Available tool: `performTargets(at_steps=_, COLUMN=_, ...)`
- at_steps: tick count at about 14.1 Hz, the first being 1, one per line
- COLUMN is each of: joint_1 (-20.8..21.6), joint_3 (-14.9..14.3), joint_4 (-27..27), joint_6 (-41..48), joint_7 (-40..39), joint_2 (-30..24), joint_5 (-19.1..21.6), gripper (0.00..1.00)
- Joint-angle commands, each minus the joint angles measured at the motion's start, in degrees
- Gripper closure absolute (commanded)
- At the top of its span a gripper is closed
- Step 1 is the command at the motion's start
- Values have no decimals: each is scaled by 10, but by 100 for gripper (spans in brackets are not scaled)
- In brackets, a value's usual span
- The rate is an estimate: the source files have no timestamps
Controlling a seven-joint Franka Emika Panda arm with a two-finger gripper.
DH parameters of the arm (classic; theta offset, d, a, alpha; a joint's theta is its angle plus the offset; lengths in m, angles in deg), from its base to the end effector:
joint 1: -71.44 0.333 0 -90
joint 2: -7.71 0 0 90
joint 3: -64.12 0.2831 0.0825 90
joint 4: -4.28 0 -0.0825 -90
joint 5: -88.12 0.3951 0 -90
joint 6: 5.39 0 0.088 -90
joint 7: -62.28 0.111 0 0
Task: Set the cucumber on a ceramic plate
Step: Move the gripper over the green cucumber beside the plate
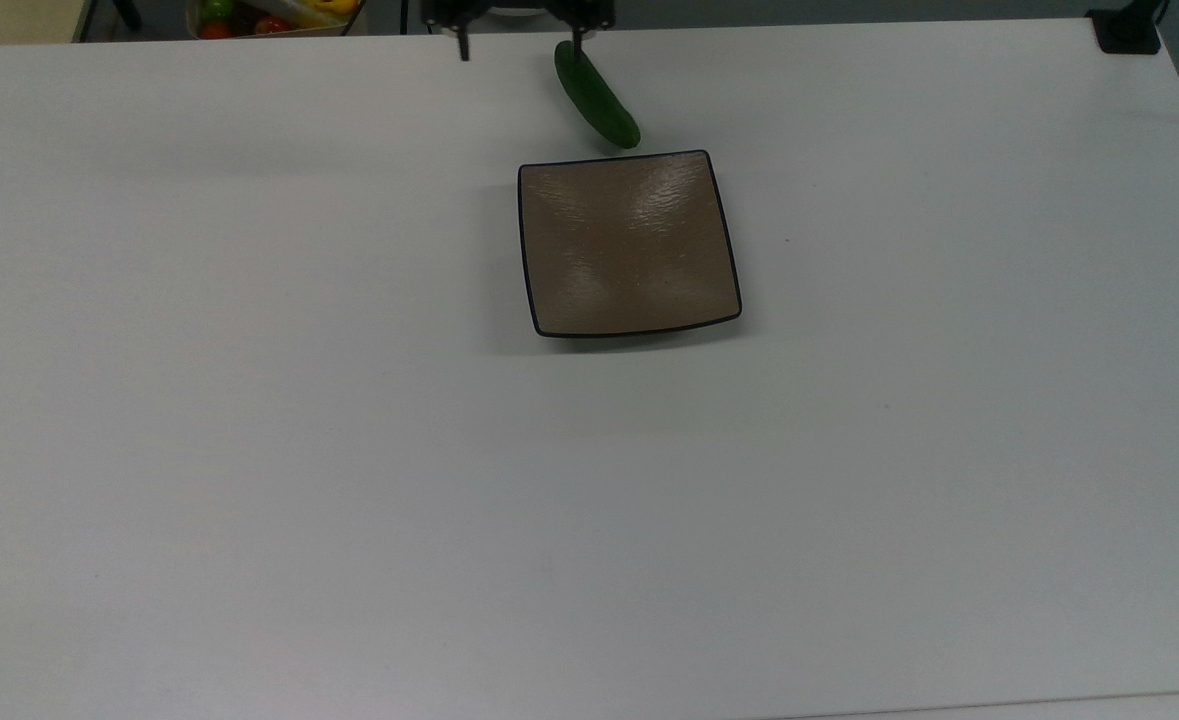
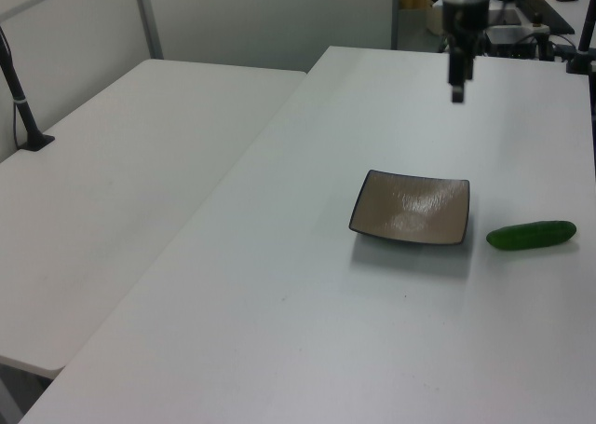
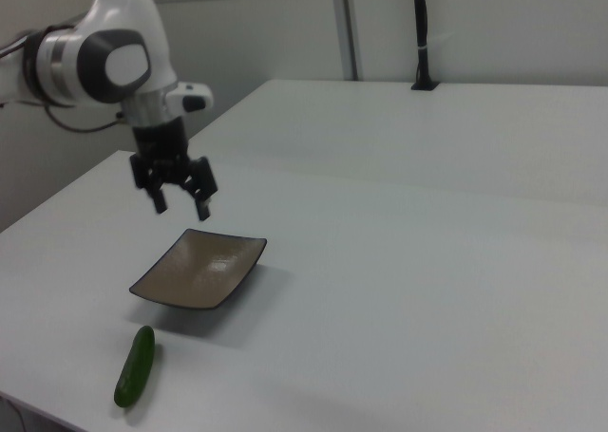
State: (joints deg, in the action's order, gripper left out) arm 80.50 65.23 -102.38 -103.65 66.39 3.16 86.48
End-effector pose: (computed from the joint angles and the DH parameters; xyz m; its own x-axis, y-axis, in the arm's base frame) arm 0.5357 0.0935 0.5029 0.9919 0.1092 -0.0649 0.1115 -0.9932 0.0343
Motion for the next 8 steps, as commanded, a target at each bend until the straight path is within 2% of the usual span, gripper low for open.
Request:
performTargets(at_steps=1, joint_1=34, joint_3=11, joint_4=-156, joint_6=-37, joint_7=-66, joint_2=-83, joint_5=8, gripper=0)
performTargets(at_steps=3, joint_1=58, joint_3=12, joint_4=-228, joint_6=-84, joint_7=-70, joint_2=-106, joint_5=8, gripper=0)
performTargets(at_steps=8, joint_1=83, joint_3=17, joint_4=-313, joint_6=-133, joint_7=-81, joint_2=-100, joint_5=8, gripper=0)
